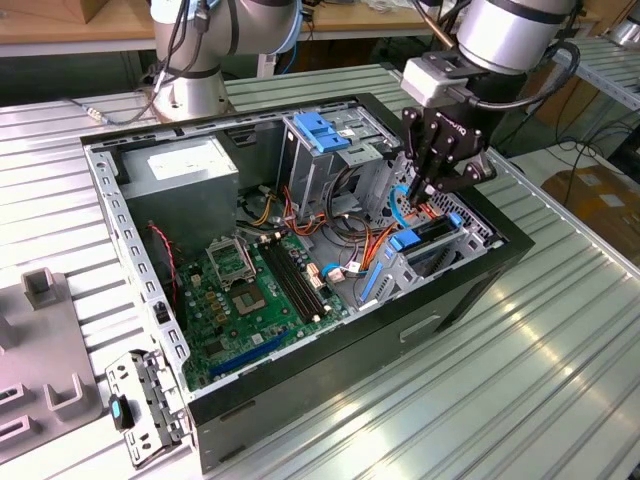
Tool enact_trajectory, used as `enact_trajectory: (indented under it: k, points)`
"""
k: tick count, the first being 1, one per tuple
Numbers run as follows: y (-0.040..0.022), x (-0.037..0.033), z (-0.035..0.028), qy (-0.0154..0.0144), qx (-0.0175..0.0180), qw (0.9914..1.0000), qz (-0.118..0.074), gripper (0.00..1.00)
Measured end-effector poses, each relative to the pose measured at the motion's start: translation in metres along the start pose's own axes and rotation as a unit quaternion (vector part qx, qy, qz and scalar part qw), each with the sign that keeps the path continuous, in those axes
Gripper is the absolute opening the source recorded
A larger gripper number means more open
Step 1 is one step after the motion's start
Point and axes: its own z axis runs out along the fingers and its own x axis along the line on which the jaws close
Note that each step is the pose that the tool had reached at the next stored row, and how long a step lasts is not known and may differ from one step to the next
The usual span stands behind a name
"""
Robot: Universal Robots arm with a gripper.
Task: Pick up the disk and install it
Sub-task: 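Insert the second disk wire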
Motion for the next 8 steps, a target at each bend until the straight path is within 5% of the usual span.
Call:
enact_trajectory:
  k: [3, 5, 8]
  points:
    - [0.0011, 0.0035, 0.0001, -0.0164, 0.0010, 0.99986, -0.003, 0.17]
    - [0.0016, 0.0072, 0.0001, -0.0197, 0.0017, 0.99980, -0.003, 0.17]
    - [0.0027, 0.0121, 0.0001, -0.0202, 0.0021, 0.99978, -0.005, 0.17]
